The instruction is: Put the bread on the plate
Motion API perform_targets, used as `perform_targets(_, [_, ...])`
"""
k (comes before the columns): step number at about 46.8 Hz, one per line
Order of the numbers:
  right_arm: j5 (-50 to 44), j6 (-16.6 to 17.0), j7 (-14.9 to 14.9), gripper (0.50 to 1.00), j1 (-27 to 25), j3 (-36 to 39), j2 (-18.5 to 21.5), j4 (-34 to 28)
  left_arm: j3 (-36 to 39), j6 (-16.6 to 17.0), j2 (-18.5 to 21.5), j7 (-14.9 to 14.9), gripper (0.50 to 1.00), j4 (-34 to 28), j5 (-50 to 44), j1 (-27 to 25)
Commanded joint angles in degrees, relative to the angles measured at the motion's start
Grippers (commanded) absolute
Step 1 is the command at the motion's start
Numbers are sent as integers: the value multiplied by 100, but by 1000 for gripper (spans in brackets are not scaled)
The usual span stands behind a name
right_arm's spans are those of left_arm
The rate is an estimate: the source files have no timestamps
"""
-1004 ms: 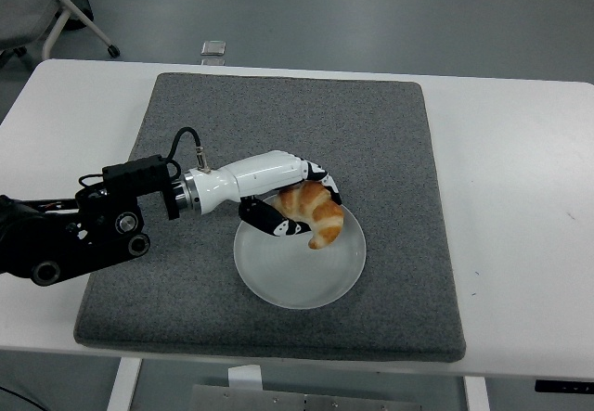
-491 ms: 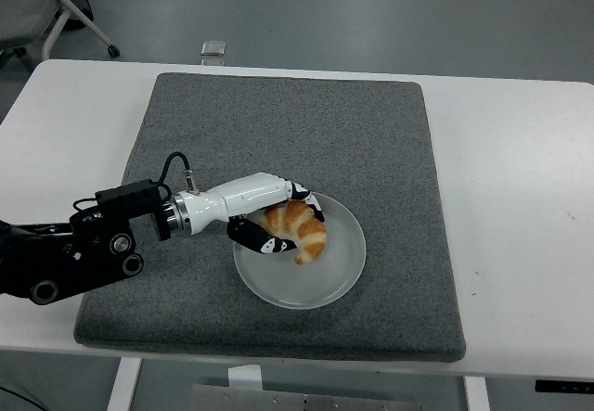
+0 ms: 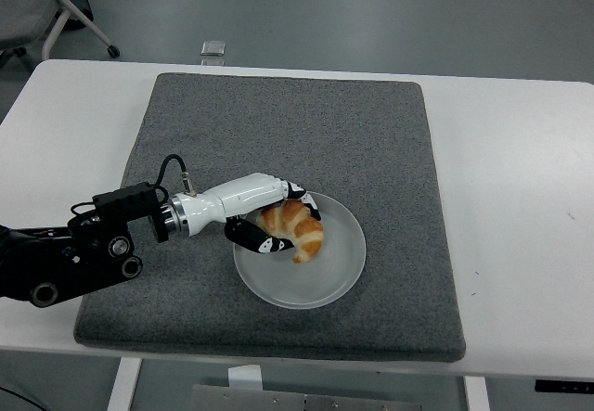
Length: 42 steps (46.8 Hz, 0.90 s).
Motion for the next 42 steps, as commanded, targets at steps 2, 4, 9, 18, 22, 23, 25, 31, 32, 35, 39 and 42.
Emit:
perform_targets(2, [0, 0, 0, 930, 0, 0, 0, 0, 2, 49, -9, -8, 500, 0, -26, 1])
perform_targets(4, [0, 0, 8, 930, 0, 0, 0, 0, 2, 49, 0, 0, 500, 0, -35, 1])
perform_targets(9, [0, 0, 0, 930, 0, 0, 0, 0, -6, 49, -9, 0, 500, 0, -35, 27])
perform_targets(18, [0, 0, 0, 930, 0, 0, 0, 0, -6, 49, -9, 0, 506, 0, -44, 62])
perform_targets(22, [0, 0, 0, 930, 0, 0, 0, 0, -6, 49, -9, -8, 559, 0, -44, 62])
perform_targets(23, [0, 0, 0, 930, 0, 0, 0, 0, -6, 49, -9, -8, 578, 0, -44, 62])
perform_targets(25, [0, 0, 0, 930, 0, 0, 0, 0, -6, 49, -9, -8, 591, 0, -44, 62])
perform_targets(31, [0, 0, 0, 930, 0, 0, 0, 0, -6, 49, -26, -8, 675, 0, -53, 62])
perform_targets(32, [0, 0, 0, 930, 0, 0, 0, 0, -6, 49, -61, -8, 696, 0, -53, 71])
perform_targets(35, [0, 0, 0, 930, 0, 0, 0, 0, -6, 49, -140, -8, 739, 0, -61, 88])
perform_targets(39, [0, 0, 0, 930, 0, 0, 0, 0, -6, 49, -158, -8, 810, 0, -70, 88])
perform_targets(42, [0, 0, 0, 930, 0, 0, 0, 0, -6, 49, -158, -8, 848, 0, -70, 88])
